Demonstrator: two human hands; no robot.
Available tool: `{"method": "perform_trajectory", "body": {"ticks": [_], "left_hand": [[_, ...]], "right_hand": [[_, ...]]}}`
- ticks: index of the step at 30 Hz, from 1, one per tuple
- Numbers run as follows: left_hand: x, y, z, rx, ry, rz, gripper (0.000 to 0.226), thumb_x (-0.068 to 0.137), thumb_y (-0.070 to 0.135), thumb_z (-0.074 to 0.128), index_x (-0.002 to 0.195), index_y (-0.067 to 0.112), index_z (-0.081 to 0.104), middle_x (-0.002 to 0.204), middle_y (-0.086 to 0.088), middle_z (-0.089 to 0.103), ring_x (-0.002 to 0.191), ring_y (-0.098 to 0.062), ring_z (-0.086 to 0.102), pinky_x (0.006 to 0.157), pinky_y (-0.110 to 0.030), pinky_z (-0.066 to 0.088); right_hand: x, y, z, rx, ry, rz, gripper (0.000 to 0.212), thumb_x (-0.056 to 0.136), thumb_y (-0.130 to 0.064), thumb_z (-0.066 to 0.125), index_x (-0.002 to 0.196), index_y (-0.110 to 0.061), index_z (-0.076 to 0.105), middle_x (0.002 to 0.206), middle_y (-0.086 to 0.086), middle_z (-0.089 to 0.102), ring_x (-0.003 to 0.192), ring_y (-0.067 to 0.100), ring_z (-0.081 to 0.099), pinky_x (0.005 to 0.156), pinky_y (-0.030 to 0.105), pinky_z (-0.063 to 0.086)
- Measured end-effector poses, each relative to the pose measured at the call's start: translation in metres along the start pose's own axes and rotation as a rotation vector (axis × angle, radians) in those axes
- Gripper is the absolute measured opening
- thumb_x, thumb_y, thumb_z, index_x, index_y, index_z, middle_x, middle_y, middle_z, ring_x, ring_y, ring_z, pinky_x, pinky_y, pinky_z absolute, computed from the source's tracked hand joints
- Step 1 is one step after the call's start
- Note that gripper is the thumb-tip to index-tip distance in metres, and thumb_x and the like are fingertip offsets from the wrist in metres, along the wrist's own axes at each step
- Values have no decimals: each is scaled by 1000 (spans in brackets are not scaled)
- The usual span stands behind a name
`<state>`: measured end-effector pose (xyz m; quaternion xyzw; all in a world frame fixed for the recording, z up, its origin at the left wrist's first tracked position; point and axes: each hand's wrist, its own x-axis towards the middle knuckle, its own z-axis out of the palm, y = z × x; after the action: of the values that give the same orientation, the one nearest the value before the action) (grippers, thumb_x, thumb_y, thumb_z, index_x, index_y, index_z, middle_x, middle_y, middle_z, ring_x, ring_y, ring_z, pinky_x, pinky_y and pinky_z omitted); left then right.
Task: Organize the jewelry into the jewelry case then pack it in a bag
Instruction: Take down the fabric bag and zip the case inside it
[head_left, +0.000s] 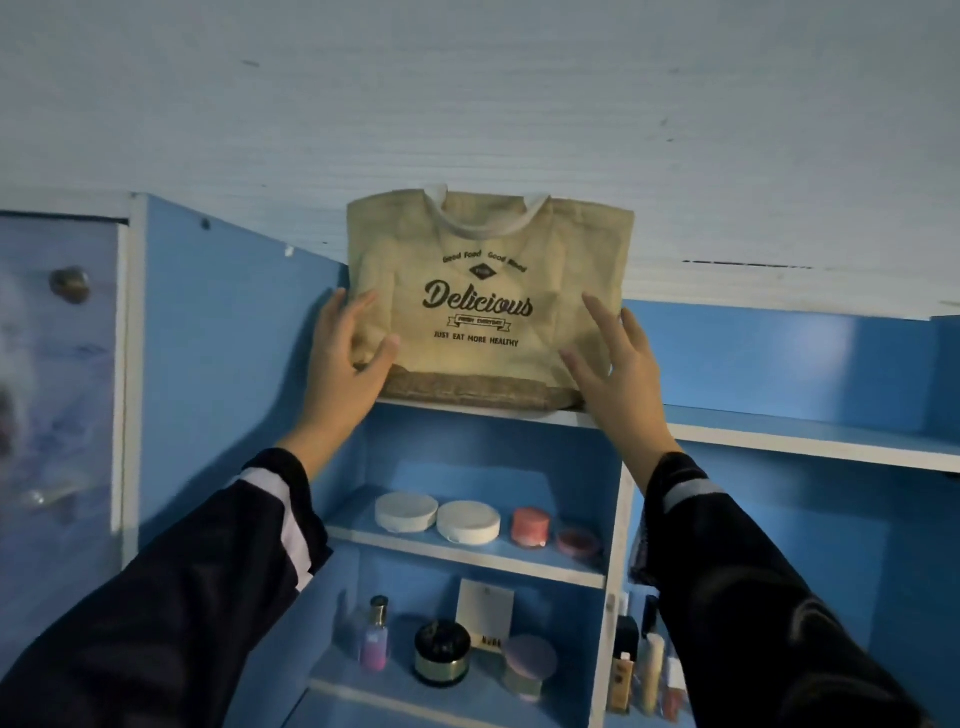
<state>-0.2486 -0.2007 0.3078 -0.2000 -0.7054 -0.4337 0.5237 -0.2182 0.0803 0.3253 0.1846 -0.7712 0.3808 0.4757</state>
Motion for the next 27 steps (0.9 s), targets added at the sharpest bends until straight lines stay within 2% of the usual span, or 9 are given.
{"method": "perform_trajectory", "body": {"ticks": [3,5,7,9,11,15,19,23,27], "left_hand": [[8,-6,0,-71,-90,-71,57,94,19,64,145,30,41,158,-1,25,138,6,28,104,-1,24],[11,-9,0,-94,-158,-82,61,95,19,63,147,35,35,158,5,25,128,19,29,96,5,25],[13,-13,1,-103,-187,-92,67,94,18,64,149,37,32,159,6,21,137,7,25,99,1,26],[12,-14,2,-113,-179,-132,71,92,17,67,148,42,32,161,2,14,144,-6,20,112,-18,29],[10,-11,2,-116,-167,-169,72,91,15,68,147,45,34,161,-1,11,145,-10,20,115,-30,29],[6,-6,2,-153,-162,-113,68,93,12,64,148,40,36,157,11,28,134,8,30,101,-6,28],[0,4,1,-191,-123,-68,62,93,12,65,142,40,41,144,17,38,126,22,31,100,-1,28],[4,10,-3,-129,-67,-28,61,91,19,69,137,47,43,128,19,38,121,7,37,113,-31,34],[12,19,-6,-126,-112,-75,64,90,35,68,134,66,32,154,-4,17,146,-15,18,117,-43,27]], "right_hand": [[6,6,0,21,-27,43,60,91,-28,66,143,-41,38,153,14,29,143,23,25,113,29,25],[8,9,-1,14,-40,38,62,90,-28,67,143,-42,38,143,13,43,131,25,40,109,37,36],[10,11,-1,4,-48,38,62,90,-29,67,143,-42,38,135,11,48,117,23,47,100,32,40],[11,11,-1,7,-44,43,61,90,-28,67,143,-41,38,131,7,49,108,17,46,92,23,37],[10,11,-1,13,-42,43,60,90,-29,67,143,-40,39,130,5,49,107,15,46,91,20,35],[8,8,-3,57,-18,62,59,90,-30,67,141,-42,41,129,3,48,108,14,46,88,9,34],[3,5,-11,88,16,73,57,89,-33,68,139,-45,42,132,3,44,115,14,43,96,21,35],[-3,5,-24,85,74,70,57,90,-33,67,139,-47,42,137,4,40,116,12,41,97,20,30],[-4,2,-35,93,97,37,59,89,-33,67,137,-53,39,136,5,40,118,17,44,102,26,36]]}}
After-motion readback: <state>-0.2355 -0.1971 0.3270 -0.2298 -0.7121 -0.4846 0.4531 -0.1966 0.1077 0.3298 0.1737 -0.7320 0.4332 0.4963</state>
